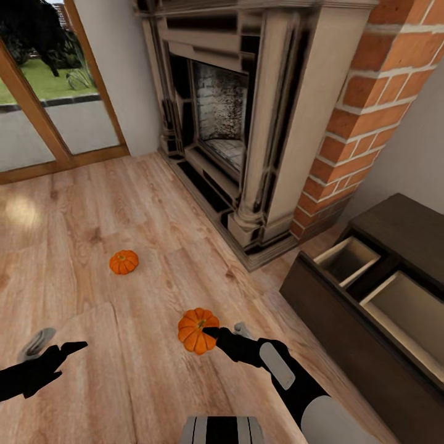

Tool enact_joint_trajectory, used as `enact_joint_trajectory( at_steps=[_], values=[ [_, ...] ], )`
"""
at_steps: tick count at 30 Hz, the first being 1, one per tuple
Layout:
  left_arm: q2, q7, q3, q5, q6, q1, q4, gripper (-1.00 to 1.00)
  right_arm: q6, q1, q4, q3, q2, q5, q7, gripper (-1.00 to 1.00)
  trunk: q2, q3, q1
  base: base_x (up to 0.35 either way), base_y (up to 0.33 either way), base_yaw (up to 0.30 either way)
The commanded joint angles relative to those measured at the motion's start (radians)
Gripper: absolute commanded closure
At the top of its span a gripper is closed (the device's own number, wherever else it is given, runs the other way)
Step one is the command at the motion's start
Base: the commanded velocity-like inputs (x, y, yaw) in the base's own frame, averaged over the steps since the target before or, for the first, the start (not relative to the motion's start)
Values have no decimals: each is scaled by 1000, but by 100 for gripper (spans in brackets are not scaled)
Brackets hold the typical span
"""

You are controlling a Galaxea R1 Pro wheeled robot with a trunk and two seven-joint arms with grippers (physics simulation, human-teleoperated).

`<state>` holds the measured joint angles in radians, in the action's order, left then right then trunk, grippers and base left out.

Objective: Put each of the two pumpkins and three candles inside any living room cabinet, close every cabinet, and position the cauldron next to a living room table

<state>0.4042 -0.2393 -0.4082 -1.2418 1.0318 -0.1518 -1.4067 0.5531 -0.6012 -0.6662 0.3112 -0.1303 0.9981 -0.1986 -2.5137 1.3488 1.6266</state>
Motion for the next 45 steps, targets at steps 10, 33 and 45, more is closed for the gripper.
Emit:
enact_joint_trajectory(
  at_steps=[10, 33, 45],
  values=[
    [0, 0, 12, 31, 2, 0, -11, -100, 1, 1, -72, 85, 5, 7, 5, 100, 0, -3, 0, 0, 0, 281],
    [-1, -145, 90, 88, -8, 0, -14, -100, -135, 18, -119, 115, 18, -170, -4, 100, 5, -117, -10, 0, 0, 186],
    [-2, -146, 91, 90, -9, 0, -14, -100, -204, 20, -112, 116, 18, -178, -4, 100, 8, -183, -15, 0, 0, 30]
  ],
)
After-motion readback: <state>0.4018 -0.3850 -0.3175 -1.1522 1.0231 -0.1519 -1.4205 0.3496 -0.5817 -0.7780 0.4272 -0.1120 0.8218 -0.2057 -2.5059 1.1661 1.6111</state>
